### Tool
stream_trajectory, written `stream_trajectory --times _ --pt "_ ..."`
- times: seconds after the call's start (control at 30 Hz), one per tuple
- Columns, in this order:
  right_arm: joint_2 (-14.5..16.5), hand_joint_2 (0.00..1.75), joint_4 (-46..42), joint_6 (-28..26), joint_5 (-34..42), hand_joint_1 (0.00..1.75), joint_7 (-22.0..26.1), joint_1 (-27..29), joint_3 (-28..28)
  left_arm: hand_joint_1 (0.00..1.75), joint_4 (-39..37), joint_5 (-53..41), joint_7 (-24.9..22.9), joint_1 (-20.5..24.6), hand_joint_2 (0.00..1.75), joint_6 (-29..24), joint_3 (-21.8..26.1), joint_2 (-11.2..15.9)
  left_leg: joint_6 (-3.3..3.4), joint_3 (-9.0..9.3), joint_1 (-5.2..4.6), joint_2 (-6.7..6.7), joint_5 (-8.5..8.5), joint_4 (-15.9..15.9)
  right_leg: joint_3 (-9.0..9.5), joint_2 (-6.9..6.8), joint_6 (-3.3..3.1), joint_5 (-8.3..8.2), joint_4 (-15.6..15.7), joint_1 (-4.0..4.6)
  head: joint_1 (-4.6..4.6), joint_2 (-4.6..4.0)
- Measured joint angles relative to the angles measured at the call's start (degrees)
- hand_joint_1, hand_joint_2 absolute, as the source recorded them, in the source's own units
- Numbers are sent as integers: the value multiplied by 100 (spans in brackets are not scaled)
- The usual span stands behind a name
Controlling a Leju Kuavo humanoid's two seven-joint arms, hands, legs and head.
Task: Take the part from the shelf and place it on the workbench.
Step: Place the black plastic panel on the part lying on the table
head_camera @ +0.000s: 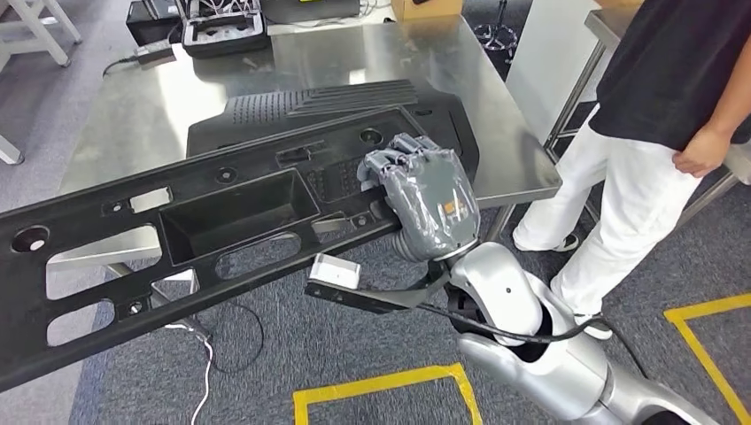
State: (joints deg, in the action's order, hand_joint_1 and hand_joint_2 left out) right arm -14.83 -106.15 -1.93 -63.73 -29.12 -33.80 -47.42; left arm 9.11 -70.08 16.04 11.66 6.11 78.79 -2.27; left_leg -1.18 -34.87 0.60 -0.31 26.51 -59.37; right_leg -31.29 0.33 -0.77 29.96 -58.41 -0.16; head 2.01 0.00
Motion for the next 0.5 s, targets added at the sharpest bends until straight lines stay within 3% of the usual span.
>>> stream_trajectory --times 0.1,0.17,0.23,0.27,0.3,0.33,0.37,0.43,0.5 --pt "12 175 27 -8 -3 175 5 -12 2 0 0 3 -1 5 175 -5 0 0 85 34 8 0 29 71 18 1 86 60 -7 1 -31 -1" --pt "19 175 40 -17 -4 175 22 -33 3 0 0 14 -2 12 175 -3 0 -1 141 95 36 5 39 118 -115 -4 145 248 -339 -7 -87 -1" --pt "31 175 62 -24 -4 175 54 -45 3 0 0 33 -2 14 175 -2 0 -1 183 128 39 11 67 126 -523 -9 184 544 -1088 -24 -163 0" --pt "36 175 79 -25 -4 175 69 -43 3 0 0 44 -2 11 175 -2 0 -1 193 142 37 12 84 124 -748 -9 197 632 -1442 -31 -195 0" --pt "39 175 98 -25 -4 175 84 -39 3 0 0 51 -2 6 175 -2 0 -1 198 163 37 10 106 123 -904 -9 205 616 -1637 -36 -219 0" --pt "41 175 116 -25 -5 175 93 -38 2 0 0 56 -2 1 175 -2 0 -1 195 194 38 6 132 121 -952 -9 203 481 -1609 -39 -241 0" --pt "43 175 130 -26 -5 175 99 -38 2 0 0 59 -2 -3 175 -1 0 -1 185 236 40 -1 163 119 -883 -11 193 240 -1345 -42 -266 0" --pt "47 175 146 -27 -6 175 104 -44 2 0 0 60 -2 -3 175 3 0 -1 142 323 33 -14 239 112 -596 -21 155 -215 -569 -33 -309 0" --pt "64 175 157 -29 -11 175 105 -53 3 0 0 59 -2 2 175 5 0 0 78 359 17 -18 292 106 -422 -22 99 -332 -147 -10 -318 0"
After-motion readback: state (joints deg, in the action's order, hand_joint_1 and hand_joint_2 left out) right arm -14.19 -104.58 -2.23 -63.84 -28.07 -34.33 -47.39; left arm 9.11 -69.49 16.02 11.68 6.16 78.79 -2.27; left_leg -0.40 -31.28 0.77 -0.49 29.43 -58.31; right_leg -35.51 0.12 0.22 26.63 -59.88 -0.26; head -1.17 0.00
